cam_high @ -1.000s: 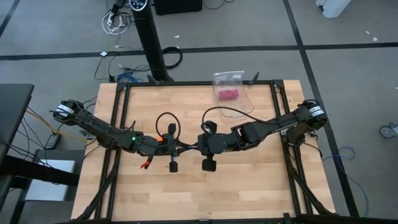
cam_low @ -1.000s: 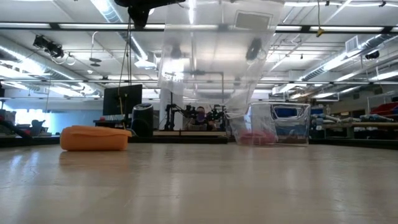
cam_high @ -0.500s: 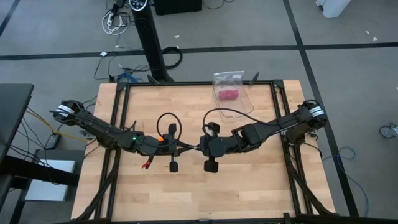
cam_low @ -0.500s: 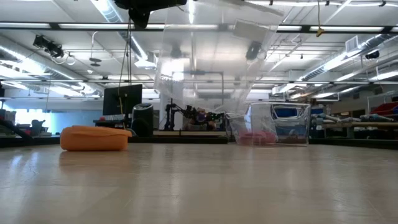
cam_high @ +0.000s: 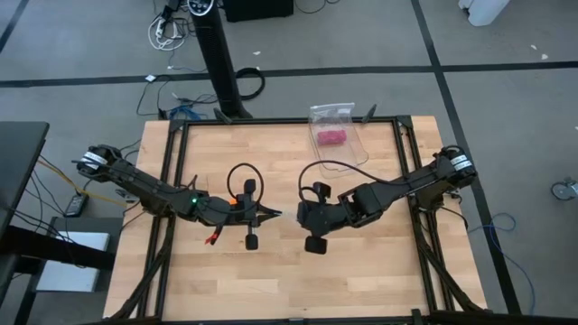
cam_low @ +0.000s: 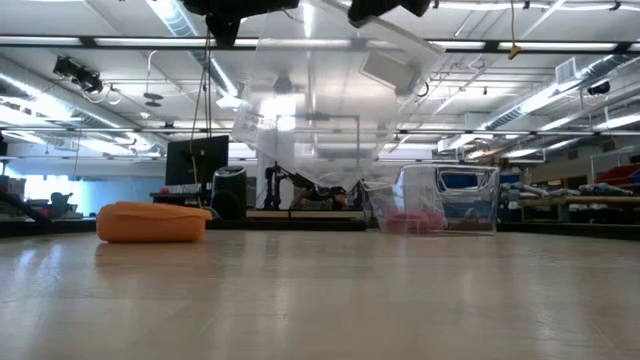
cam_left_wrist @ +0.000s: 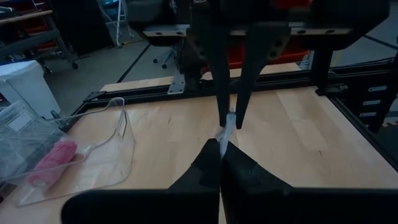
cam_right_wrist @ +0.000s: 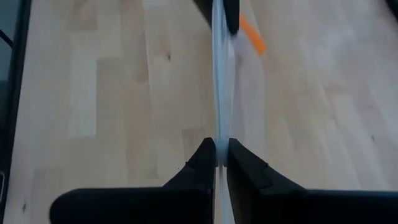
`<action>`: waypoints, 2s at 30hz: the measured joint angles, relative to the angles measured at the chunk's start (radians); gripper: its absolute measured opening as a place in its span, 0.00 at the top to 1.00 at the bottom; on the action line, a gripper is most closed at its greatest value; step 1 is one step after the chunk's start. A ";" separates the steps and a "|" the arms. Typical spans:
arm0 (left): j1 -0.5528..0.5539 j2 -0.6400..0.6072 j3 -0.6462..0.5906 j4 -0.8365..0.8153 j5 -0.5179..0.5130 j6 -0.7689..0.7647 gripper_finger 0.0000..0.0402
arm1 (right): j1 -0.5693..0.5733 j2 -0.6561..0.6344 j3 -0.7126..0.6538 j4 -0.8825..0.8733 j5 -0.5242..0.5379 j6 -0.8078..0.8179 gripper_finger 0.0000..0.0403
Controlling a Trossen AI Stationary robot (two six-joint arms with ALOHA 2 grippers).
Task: Roll bandage
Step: Open the transparent zip bag
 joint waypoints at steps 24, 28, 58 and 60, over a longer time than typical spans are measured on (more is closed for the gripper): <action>0.000 -0.002 0.000 0.007 0.002 -0.003 1.00 | 0.051 0.000 -0.003 -0.262 -0.046 0.192 0.94; 0.001 -0.002 0.000 0.011 0.000 -0.003 1.00 | 0.061 0.000 -0.003 -0.272 -0.059 0.193 0.89; 0.295 0.256 -0.289 0.740 0.609 0.082 1.00 | 0.289 0.002 -0.055 -0.059 0.419 0.112 0.72; 0.295 0.253 -0.306 0.711 0.563 0.104 1.00 | 0.254 0.002 -0.099 0.099 0.419 0.002 0.75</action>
